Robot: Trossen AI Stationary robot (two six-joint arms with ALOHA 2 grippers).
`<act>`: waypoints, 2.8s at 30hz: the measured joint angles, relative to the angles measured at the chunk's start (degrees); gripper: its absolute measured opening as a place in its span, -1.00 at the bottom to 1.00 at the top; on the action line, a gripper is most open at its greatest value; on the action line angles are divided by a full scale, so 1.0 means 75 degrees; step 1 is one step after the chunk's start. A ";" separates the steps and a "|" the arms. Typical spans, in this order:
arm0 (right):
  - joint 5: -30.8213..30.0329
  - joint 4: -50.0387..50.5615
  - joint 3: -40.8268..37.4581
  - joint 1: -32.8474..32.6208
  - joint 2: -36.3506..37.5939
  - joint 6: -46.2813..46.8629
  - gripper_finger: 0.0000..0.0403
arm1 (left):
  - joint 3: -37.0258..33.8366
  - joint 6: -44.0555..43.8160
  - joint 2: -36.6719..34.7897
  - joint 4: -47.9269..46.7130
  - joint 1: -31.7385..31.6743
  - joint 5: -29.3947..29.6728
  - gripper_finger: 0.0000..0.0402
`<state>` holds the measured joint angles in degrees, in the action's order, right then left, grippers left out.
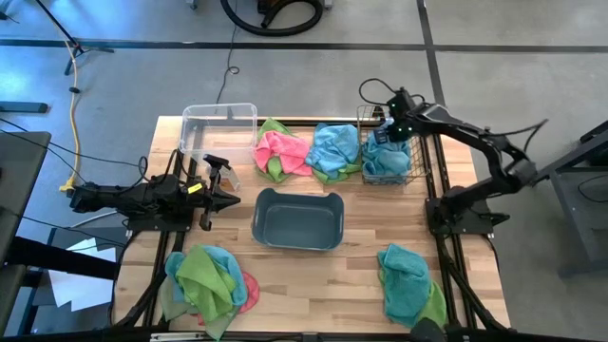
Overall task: Sort microfiber towel by color & place in baskets
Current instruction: Put the blue microfiber cloth into the gold wire basket
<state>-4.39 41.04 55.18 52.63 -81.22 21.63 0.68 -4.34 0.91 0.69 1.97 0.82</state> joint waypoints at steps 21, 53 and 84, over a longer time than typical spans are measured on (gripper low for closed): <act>0.0165 0.0351 0.0125 0.0033 -0.0065 -0.0346 0.23 | -0.0001 0.0000 0.0001 -0.0003 0.0000 0.0002 -1.00; 0.3014 -0.0192 0.3162 -0.1435 0.0293 -0.0353 0.40 | 0.0001 0.0000 0.0000 -0.0003 0.0001 0.0001 -1.00; -0.0357 -0.5292 -0.1245 -0.7338 0.3824 0.0462 0.40 | 0.0000 0.0000 0.0002 -0.0002 -0.0001 -0.0001 -1.00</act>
<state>-7.07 1.35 45.84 -2.40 -52.55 25.09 0.68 -4.34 0.93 0.68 1.96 0.82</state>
